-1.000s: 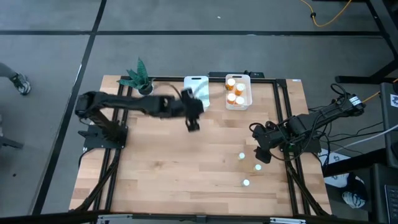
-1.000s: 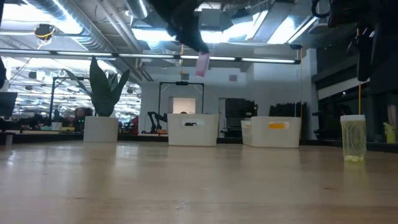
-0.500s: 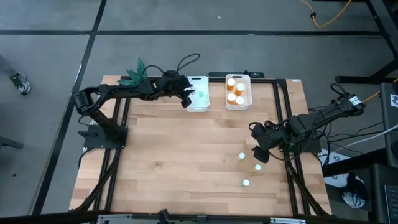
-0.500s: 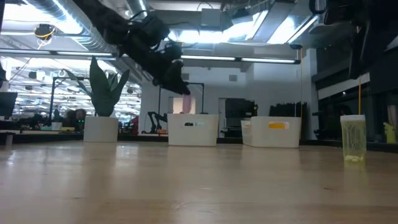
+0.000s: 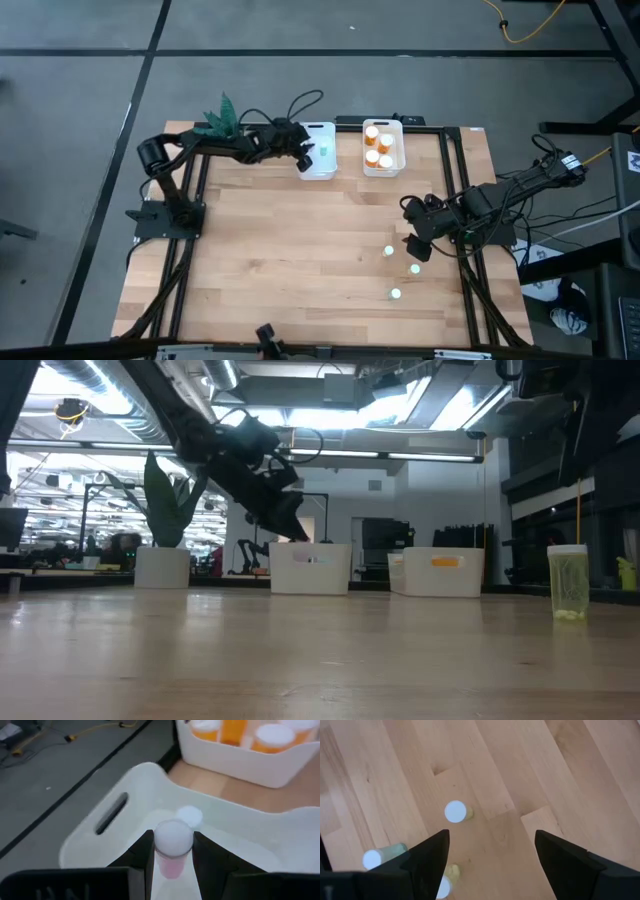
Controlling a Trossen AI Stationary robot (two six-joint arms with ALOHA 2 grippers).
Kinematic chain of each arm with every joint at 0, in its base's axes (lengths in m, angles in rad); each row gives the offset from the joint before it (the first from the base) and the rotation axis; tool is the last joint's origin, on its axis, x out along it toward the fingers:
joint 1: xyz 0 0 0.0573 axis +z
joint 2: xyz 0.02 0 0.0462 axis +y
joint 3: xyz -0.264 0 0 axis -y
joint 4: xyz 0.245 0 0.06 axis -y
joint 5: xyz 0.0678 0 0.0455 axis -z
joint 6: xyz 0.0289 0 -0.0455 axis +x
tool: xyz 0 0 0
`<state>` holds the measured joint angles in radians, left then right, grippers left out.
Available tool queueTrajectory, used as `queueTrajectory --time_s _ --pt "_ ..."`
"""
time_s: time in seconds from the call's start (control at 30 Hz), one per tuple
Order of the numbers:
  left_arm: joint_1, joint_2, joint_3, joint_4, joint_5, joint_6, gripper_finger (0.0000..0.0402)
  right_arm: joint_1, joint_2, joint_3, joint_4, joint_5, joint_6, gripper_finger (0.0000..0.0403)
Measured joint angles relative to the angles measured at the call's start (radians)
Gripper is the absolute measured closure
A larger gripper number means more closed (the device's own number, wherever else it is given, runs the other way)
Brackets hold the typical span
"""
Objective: Pick and place medicine bottles into bin by pill shape (circle, oval)
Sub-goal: Put the small pink tablet bottle into the left white bin
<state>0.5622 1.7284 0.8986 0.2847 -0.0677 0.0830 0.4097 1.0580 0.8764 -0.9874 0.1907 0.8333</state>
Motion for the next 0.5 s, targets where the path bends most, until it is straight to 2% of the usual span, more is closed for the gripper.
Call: queueTrajectory --time_s 0.33,0.5 --pt "0.045 0.044 0.002 0.009 0.033 -0.011 0.0308 0.000 0.000 0.000 0.000 0.000 -0.005 0.0108" --pt "0.047 0.081 0.054 -0.004 0.043 -0.003 0.0308 0.000 0.001 0.000 0.000 0.000 -0.005 0.0108"
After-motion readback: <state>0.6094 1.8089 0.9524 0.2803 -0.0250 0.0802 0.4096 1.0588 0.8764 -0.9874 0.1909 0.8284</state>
